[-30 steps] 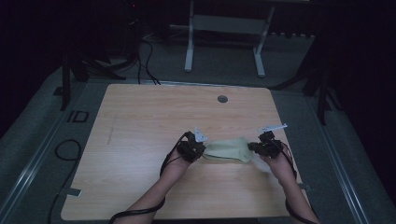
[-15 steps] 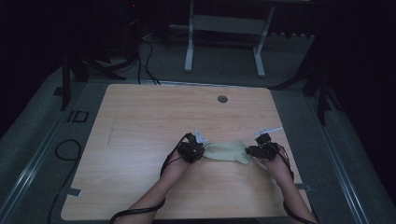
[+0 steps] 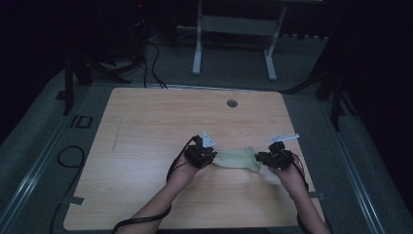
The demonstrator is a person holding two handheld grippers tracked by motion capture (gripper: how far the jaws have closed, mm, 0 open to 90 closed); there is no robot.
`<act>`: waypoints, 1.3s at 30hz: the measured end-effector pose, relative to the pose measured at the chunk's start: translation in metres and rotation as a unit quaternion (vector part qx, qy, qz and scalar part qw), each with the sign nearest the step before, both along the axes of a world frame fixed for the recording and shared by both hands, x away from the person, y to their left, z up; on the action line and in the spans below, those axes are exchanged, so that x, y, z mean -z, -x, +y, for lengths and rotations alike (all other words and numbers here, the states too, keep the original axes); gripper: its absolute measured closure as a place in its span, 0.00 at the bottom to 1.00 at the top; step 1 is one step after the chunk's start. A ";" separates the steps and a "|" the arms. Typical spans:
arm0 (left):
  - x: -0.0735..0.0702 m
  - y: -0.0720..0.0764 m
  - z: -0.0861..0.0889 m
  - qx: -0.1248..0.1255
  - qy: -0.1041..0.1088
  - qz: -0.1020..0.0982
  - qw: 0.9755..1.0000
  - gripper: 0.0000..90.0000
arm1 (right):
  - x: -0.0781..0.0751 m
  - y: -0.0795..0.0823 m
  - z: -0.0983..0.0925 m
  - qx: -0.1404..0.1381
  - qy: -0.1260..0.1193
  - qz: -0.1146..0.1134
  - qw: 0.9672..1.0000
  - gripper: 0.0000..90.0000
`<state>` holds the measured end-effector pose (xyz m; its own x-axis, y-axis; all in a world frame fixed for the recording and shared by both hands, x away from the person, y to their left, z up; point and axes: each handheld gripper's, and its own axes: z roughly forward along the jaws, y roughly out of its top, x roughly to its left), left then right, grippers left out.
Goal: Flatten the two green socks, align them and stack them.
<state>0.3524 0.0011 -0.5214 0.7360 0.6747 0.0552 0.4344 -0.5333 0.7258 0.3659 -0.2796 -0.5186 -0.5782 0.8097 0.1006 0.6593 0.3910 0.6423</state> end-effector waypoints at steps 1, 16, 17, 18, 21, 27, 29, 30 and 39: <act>0.000 0.000 0.000 0.000 0.000 0.000 1.000 0.93 | 0.002 0.001 0.002 -0.003 0.001 0.004 1.000 0.95; 0.034 -0.017 -0.013 -0.026 -0.037 0.023 0.999 0.94 | 0.027 0.002 0.000 -0.012 0.019 0.035 0.999 0.99; 0.034 -0.017 -0.013 -0.025 -0.034 0.023 0.999 0.94 | 0.027 0.002 0.000 -0.011 0.019 0.035 0.999 0.99; 0.033 -0.017 -0.013 -0.023 -0.032 0.024 0.999 0.92 | 0.027 0.002 0.001 -0.011 0.020 0.035 0.999 0.97; 0.028 -0.014 -0.013 -0.018 -0.018 0.018 1.000 0.86 | 0.024 0.004 0.004 -0.015 0.019 0.034 0.999 0.91; 0.010 0.000 -0.012 -0.008 0.015 -0.003 1.000 0.72 | 0.014 0.008 0.008 -0.029 0.017 0.015 0.999 0.64; 0.007 0.003 -0.009 0.001 0.025 0.004 1.000 0.65 | 0.010 0.009 0.008 -0.028 0.009 0.005 1.000 0.55; 0.006 0.004 -0.008 0.005 0.031 0.014 0.999 0.62 | 0.008 0.009 0.008 -0.030 0.002 0.002 1.000 0.51; 0.005 0.022 0.005 0.006 0.039 0.038 0.998 0.25 | 0.003 0.016 0.005 -0.046 -0.015 -0.012 0.999 0.27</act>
